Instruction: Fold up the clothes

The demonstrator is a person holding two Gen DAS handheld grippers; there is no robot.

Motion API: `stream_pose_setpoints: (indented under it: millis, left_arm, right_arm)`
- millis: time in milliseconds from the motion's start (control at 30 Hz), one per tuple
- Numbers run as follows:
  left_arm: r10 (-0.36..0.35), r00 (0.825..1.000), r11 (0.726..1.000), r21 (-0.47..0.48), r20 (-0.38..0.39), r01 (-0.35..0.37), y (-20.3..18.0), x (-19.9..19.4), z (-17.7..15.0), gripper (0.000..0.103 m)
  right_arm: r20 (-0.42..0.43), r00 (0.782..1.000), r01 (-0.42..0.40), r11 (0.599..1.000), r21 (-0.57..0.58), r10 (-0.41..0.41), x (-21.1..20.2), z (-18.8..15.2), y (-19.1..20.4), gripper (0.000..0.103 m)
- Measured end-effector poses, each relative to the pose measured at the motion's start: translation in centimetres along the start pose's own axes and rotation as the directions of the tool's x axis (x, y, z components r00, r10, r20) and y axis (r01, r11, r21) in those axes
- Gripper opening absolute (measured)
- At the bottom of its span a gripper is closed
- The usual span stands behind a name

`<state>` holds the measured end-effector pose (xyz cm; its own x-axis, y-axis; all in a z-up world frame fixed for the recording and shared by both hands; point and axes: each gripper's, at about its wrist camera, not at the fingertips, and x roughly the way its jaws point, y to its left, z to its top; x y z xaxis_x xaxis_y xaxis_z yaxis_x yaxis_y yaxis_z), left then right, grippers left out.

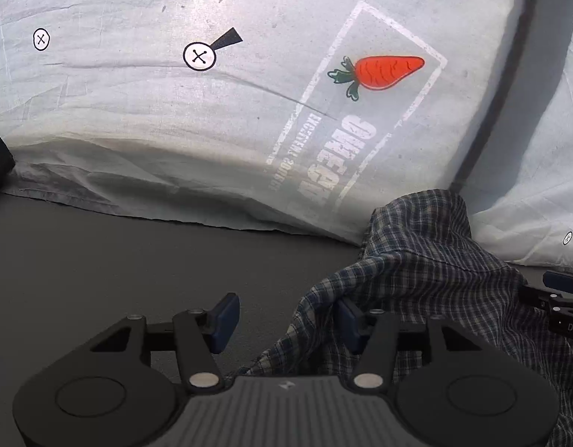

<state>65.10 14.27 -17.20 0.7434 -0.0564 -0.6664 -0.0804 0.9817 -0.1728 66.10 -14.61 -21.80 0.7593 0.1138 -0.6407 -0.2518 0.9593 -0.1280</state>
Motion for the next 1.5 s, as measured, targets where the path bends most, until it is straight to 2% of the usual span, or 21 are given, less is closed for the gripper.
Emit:
stream_pose_setpoints:
  millis: [100, 133, 233, 333, 467, 633, 767, 867, 1100, 1133, 1167, 1200, 1233, 1267, 1300, 1367, 1500]
  left_arm:
    - [0.032, 0.998, 0.998, -0.05, 0.051, -0.029, 0.8, -4.5, -0.7, 0.067]
    - [0.045, 0.997, 0.998, -0.055, 0.064, -0.042, 1.0, -6.4, -1.4, 0.071]
    - [0.088, 0.995, 0.994, -0.069, 0.055, -0.084, 1.3, -11.2, -4.8, 0.074]
    - [0.114, 0.993, 0.991, -0.077, 0.009, -0.113, 1.4, -15.5, -9.5, 0.074]
    - [0.159, 0.985, 0.986, -0.049, -0.062, -0.162, 1.6, -20.3, -16.3, 0.074]
    - [0.22, 0.965, 0.966, -0.109, -0.145, -0.236, 3.5, -25.4, -23.4, 0.074]
    - [0.263, 0.942, 0.939, -0.169, -0.209, -0.299, 5.2, -28.7, -28.1, 0.074]
    - [0.273, 0.938, 0.933, -0.18, -0.212, -0.312, 5.6, -30.4, -29.8, 0.074]
    - [0.277, 0.937, 0.932, -0.178, -0.213, -0.316, 5.6, -32.4, -31.5, 0.074]
    - [0.273, 0.939, 0.934, -0.179, -0.208, -0.311, 5.6, -32.7, -31.7, 0.072]
    - [0.268, 0.942, 0.935, -0.181, -0.202, -0.305, 5.5, -33.0, -31.9, 0.07]
    - [0.268, 0.943, 0.936, -0.178, -0.199, -0.303, 5.5, -33.2, -32.0, 0.058]
    - [0.272, 0.941, 0.936, -0.171, -0.2, -0.307, 5.4, -33.3, -32.2, 0.04]
    - [0.282, 0.937, 0.935, -0.16, -0.204, -0.316, 5.3, -33.3, -32.3, 0.019]
    - [0.295, 0.932, 0.933, -0.145, -0.208, -0.328, 5.2, -33.3, -32.3, 0.0]
    - [0.309, 0.927, 0.932, -0.129, -0.211, -0.34, 5.2, -33.4, -32.2, 0.001]
    - [0.288, 0.938, 0.936, -0.153, -0.192, -0.318, 5.7, -35.2, -31.2, 0.0]
  right_arm:
    - [0.013, 1.0, 0.023, 0.997, 0.068, -0.024, -4.6, -1.6, -1.5, 0.066]
    - [0.009, 1.0, 0.028, 0.996, 0.084, -0.029, -6.2, -2.6, -1.8, 0.066]
    - [-0.029, 0.998, 0.051, 0.988, 0.147, -0.047, -11.0, -6.6, -2.5, 0.066]
    - [-0.089, 0.994, 0.075, 0.971, 0.229, -0.056, -15.2, -11.5, -2.6, 0.066]
    - [-0.155, 0.986, 0.101, 0.958, 0.27, -0.06, -20.3, -17.6, -2.1, 0.066]
    - [-0.228, 0.971, 0.139, 0.947, 0.29, -0.072, -25.7, -23.9, -2.4, 0.068]
    - [-0.26, 0.962, 0.17, 0.931, 0.322, -0.085, -28.4, -27.1, -3.5, 0.068]
    - [-0.266, 0.96, 0.18, 0.924, 0.336, -0.09, -30.1, -28.5, -3.6, 0.068]
    - [-0.264, 0.963, 0.145, 0.933, 0.328, -0.057, -33.0, -30.7, -2.9, 0.066]
    - [-0.26, 0.964, 0.141, 0.935, 0.326, -0.054, -33.4, -31.0, -2.8, 0.064]
    - [-0.256, 0.965, 0.136, 0.936, 0.325, -0.052, -33.8, -31.3, -2.7, 0.057]
    - [-0.251, 0.967, 0.132, 0.935, 0.329, -0.048, -34.1, -31.5, -2.8, 0.045]
    - [-0.245, 0.968, 0.128, 0.933, 0.335, -0.045, -34.5, -31.7, -2.9, 0.036]
    - [-0.241, 0.969, 0.128, 0.928, 0.35, -0.043, -34.8, -31.8, -3.1, 0.016]
    - [-0.234, 0.972, 0.122, 0.918, 0.378, -0.033, -35.1, -32.0, -3.5, 0.007]
    - [-0.216, 0.976, 0.106, 0.89, 0.443, -0.009, -35.6, -32.3, -4.2, 0.004]
    - [-0.183, 0.983, 0.084, 0.857, 0.509, 0.013, -37.7, -32.2, -4.9, 0.003]
